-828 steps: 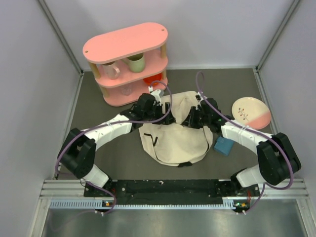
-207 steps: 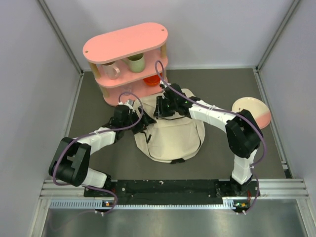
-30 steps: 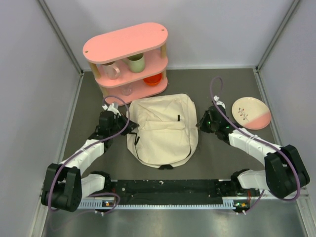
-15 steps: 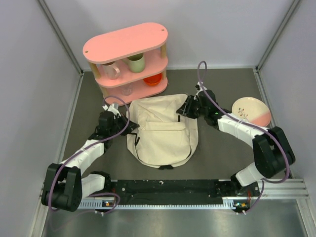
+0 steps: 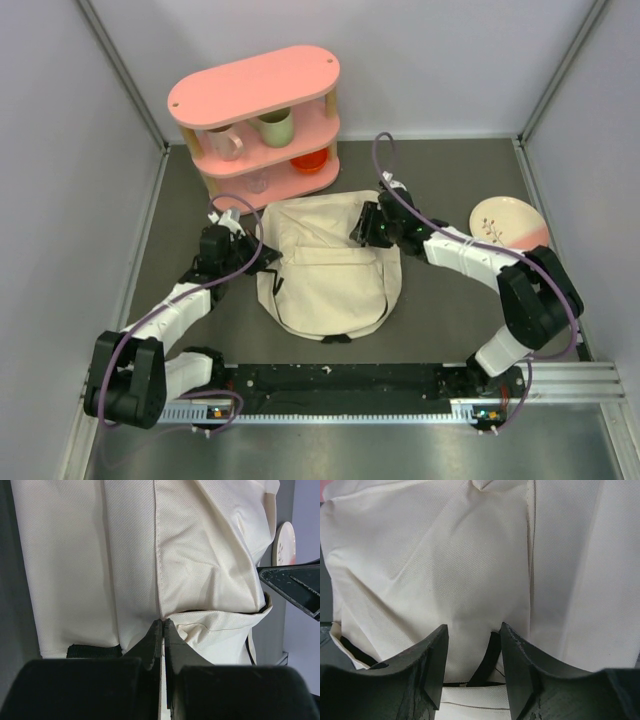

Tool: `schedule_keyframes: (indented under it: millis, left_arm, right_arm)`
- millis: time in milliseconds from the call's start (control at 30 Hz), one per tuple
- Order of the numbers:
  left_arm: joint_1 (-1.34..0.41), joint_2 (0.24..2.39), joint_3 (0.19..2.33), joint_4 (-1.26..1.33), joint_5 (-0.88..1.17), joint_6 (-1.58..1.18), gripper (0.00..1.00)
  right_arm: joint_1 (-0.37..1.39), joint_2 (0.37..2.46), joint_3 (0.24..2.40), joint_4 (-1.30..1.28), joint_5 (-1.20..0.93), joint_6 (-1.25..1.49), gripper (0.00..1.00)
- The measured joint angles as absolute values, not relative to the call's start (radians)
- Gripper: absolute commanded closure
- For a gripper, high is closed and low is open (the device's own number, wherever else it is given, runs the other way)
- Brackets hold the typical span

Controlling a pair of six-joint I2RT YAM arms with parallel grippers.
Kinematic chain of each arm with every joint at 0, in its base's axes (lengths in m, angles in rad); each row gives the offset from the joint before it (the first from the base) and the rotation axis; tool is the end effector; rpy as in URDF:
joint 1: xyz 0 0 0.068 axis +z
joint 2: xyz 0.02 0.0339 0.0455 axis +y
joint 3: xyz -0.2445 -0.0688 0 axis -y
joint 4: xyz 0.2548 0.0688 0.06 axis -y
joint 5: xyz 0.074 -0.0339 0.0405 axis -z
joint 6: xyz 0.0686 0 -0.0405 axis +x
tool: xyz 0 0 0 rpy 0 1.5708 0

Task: Pack the student bag
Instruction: Zip the student bag at the center of the board.

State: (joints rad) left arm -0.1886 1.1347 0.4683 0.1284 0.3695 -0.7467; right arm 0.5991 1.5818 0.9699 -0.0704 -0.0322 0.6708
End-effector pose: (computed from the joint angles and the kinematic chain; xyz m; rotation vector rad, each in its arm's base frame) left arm 0.2631 -0.0754 0.1541 -0.3820 2.1815 -0.9311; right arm 0.3096 0.2141 0.1708 0.0663 2.3520 0.6948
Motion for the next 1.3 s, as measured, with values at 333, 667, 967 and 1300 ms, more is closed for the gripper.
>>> schedule_keyframes:
  millis: [333,667,967,1300]
  left_arm:
    - [-0.188,1.134,0.465,0.129,0.374,-0.741,1.00]
    - [-0.179,1.134,0.455,0.118,0.373,-0.733,1.00]
    - [-0.179,1.134,0.454,0.112,0.370,-0.729,1.00]
    - [-0.179,1.134,0.454,0.110,0.367,-0.726,1.00]
  right_arm:
    - [0.619,1.624,1.003,-0.120,0.002,0.650,0.79]
    - [0.612,1.647,1.034,-0.121,-0.006,0.647,1.00]
    - [0.590,1.574,0.981,-0.139,0.050,0.647,1.00]
    - [0.520,1.536,0.936,-0.143,0.061,0.647,1.00]
